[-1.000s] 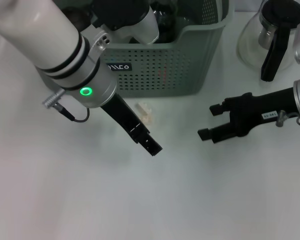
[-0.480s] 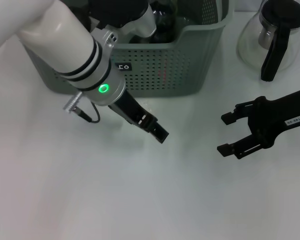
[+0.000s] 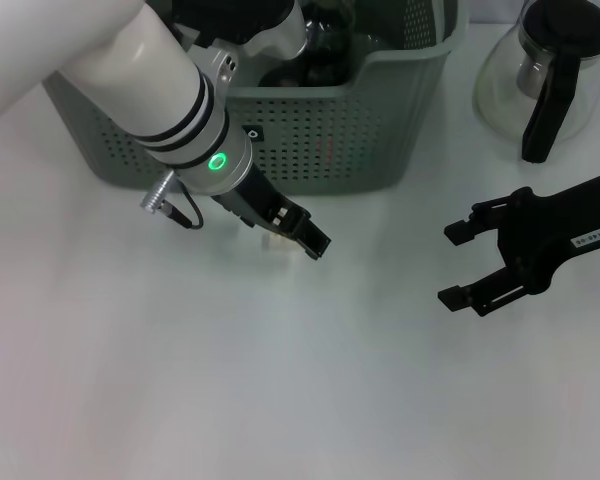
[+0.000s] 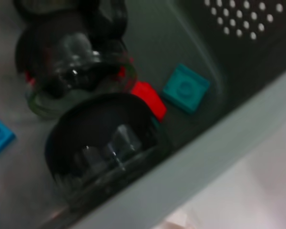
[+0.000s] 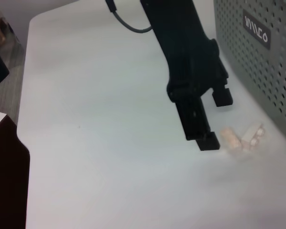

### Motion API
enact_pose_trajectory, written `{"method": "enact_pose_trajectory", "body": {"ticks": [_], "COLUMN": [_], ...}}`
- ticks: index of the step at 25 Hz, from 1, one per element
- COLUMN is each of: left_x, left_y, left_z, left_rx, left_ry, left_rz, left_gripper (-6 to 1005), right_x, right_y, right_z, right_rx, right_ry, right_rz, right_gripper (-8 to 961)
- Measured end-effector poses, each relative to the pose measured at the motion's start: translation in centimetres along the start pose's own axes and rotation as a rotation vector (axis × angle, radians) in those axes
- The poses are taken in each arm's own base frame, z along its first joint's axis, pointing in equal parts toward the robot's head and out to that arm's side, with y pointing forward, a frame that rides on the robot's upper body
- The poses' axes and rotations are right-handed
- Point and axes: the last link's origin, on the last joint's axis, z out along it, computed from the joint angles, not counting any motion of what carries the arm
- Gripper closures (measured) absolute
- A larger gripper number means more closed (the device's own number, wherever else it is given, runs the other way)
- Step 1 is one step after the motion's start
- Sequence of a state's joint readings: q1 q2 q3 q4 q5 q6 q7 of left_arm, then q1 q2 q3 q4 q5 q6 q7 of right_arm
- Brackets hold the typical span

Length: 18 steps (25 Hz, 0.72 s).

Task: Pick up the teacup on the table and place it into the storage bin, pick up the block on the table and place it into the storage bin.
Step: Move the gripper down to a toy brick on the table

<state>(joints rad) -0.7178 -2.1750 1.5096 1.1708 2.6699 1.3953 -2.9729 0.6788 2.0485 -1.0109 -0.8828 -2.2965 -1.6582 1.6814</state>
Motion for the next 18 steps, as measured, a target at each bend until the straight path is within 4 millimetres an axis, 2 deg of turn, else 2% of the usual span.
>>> {"method": "enact_pose_trajectory", "body": {"ticks": [18], "left_x": [0.6], "left_y": [-0.1], "left_z": [1.9], "left_rx": [0.014], "left_ry": [0.014], "left_rz": [-0.008], "left_gripper": [48], "right_x": [-0.3], "right_y": [-0.2], "right_z": [-0.1], "right_rx": [0.007], "right_ry": [0.0], "right_rz": [-0.024], "right_gripper": [12]}}
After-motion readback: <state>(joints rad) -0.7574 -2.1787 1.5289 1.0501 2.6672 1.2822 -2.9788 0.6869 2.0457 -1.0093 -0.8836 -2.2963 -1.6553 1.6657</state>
